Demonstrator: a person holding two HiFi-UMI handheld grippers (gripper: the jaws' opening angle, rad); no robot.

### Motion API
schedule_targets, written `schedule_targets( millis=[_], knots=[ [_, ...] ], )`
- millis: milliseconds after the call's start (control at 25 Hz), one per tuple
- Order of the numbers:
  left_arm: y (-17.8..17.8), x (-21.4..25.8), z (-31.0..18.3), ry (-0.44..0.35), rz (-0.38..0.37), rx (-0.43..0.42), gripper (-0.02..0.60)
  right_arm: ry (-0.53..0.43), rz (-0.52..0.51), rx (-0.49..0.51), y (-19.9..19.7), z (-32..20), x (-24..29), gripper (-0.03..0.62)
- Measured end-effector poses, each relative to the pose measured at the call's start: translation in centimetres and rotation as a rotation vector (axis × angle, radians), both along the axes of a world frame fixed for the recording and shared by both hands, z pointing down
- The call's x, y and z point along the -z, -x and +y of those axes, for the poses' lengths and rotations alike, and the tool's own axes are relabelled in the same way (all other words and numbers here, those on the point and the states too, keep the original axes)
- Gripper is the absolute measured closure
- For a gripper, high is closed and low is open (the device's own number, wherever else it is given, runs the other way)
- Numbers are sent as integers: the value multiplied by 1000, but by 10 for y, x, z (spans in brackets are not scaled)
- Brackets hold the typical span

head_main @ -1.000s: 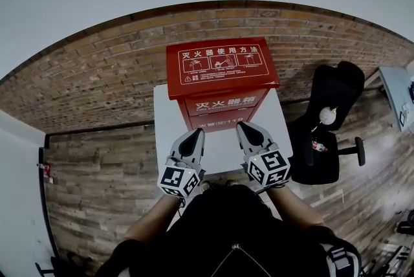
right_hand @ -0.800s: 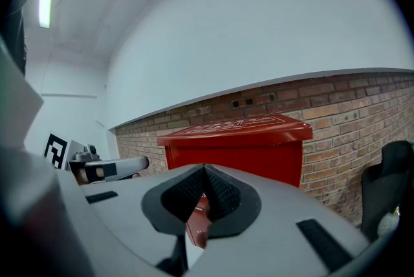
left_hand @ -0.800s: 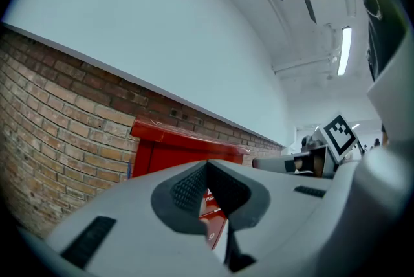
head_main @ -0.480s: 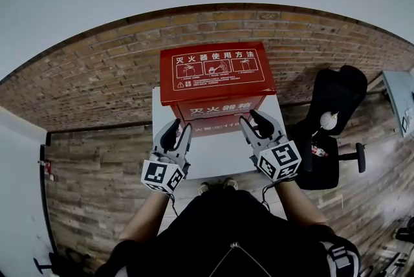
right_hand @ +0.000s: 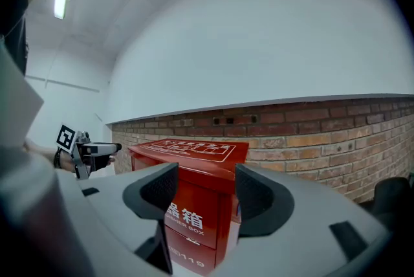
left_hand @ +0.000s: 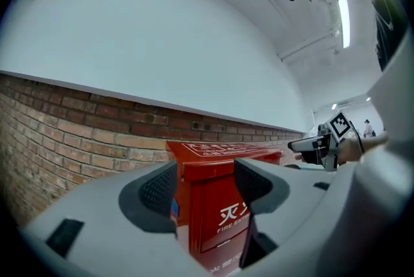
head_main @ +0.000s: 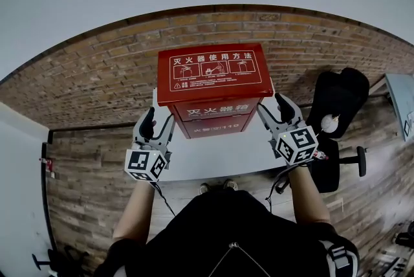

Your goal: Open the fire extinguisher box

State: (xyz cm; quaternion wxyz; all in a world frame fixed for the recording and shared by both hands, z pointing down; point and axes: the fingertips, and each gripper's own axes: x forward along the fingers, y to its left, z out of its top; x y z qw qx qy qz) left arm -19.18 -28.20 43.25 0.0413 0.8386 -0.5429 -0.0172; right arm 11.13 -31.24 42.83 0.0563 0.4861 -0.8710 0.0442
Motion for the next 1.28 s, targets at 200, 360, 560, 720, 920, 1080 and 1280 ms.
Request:
schedule_targets(
  millis=[200,360,560,720,920,1080,1280],
  knots=[
    [9,-8,-19,25,-31,-29,255,29,-17,24,-13,-17,-12,330],
    [9,-11,-30,13,-43,-60,241,31,-3,50,-14,-28,-21,329],
    [0,-12,-39,8,-43,-100,237,33,7,74,-12,-34,-24,330],
    [-8,-15,-43,11,-20,-119,238,32,3,87,-10,-35,-26,329],
    [-7,-15,-46,20,-7,-129,238,30,4,105,-6,-35,-26,330],
    [-7,-15,-46,21,-8,-125,238,20,31,89,-4,-36,-28,330],
    [-7,-15,-45,23,-9,-119,238,21,39,82,-6,-36,-28,335]
  ],
)
